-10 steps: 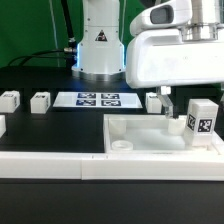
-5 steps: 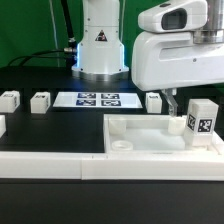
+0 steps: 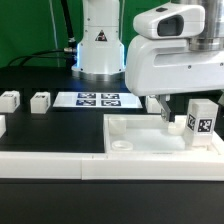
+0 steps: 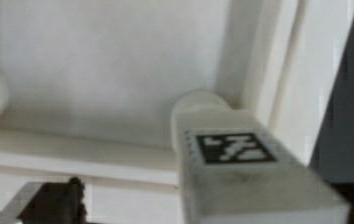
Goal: Assemble square table
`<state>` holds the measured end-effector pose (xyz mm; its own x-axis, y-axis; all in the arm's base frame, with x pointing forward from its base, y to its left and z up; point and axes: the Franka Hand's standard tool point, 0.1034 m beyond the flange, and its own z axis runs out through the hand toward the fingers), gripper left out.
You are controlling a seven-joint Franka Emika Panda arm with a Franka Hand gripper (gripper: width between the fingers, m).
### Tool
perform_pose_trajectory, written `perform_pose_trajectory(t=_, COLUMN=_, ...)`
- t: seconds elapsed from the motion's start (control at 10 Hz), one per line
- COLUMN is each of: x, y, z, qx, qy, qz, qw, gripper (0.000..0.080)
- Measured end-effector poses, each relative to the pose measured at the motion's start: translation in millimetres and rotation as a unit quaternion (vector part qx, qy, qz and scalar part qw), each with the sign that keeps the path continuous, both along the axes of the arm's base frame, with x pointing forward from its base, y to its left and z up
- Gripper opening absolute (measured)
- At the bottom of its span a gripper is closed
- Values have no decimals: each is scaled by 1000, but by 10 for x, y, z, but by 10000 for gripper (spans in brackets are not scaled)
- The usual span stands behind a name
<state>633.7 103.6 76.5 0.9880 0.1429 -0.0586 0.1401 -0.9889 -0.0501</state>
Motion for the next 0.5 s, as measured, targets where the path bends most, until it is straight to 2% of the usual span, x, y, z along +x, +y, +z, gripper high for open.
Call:
perform_pose_trajectory(t=0.2, x=7, y=4, z=-11, qx=0, qy=1, qz=-9, qw=1000, gripper=649)
perform_pose_trajectory(t=0.3, x=7, y=5, z=-12, qx=0, qy=1, qz=-13, qw=1000, gripper=602)
perform_pose_trajectory(t=0.4, x=7, y=5, z=-12, qx=-1, qy=1, qz=-20, qw=1000, gripper=602)
perform_pose_trajectory(t=0.5, x=7, y=4, z=-12, qx=-1, qy=1, qz=-20, qw=1000, gripper=428)
